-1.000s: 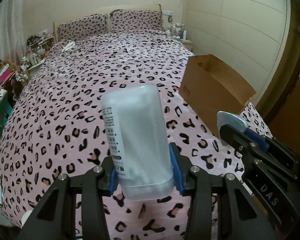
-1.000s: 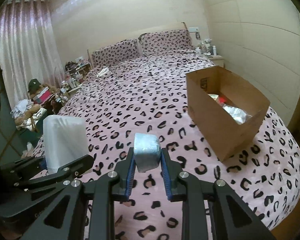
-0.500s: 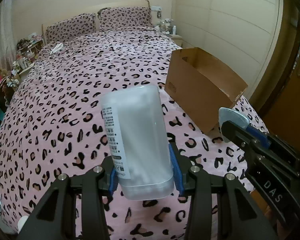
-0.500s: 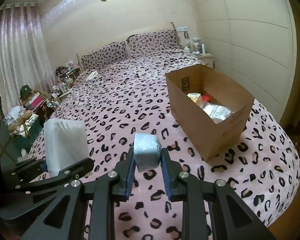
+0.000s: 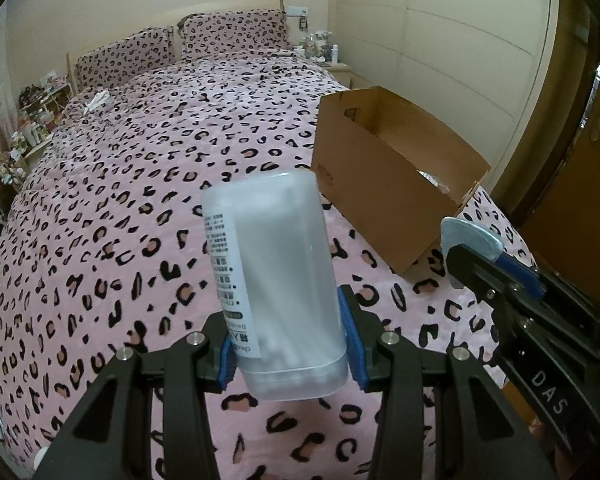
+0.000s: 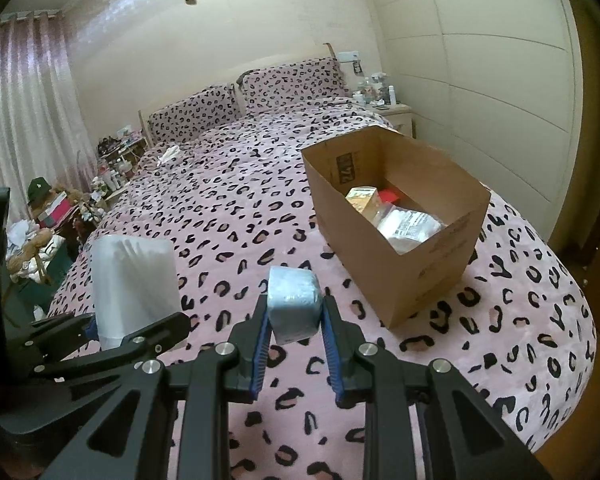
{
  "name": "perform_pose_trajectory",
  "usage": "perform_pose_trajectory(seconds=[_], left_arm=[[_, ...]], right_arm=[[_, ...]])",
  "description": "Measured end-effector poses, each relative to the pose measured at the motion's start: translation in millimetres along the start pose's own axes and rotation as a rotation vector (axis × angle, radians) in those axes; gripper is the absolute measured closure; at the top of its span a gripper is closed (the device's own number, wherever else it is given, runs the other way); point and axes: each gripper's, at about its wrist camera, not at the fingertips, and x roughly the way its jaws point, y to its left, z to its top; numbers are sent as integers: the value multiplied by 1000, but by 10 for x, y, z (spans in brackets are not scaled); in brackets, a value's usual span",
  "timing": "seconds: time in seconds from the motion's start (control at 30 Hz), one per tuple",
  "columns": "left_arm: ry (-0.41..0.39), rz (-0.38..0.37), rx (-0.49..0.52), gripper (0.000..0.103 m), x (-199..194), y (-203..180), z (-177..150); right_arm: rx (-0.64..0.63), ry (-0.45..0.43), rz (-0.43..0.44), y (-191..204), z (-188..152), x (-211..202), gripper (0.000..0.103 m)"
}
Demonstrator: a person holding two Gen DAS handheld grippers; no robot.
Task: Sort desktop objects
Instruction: 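Carry the white pouch and blue triangle with both tools toward the cardboard box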
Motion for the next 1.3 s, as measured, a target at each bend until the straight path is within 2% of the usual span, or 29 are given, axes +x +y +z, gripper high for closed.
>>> perform_pose_trajectory(seconds=[0.8, 1.3], left_arm=[[27, -44, 82, 59, 410, -363, 298], [36, -137, 124, 59, 554, -587, 581]], right_arm=[[36, 11, -44, -359, 150, 176, 78], [57, -30, -86, -572, 373, 109, 78]])
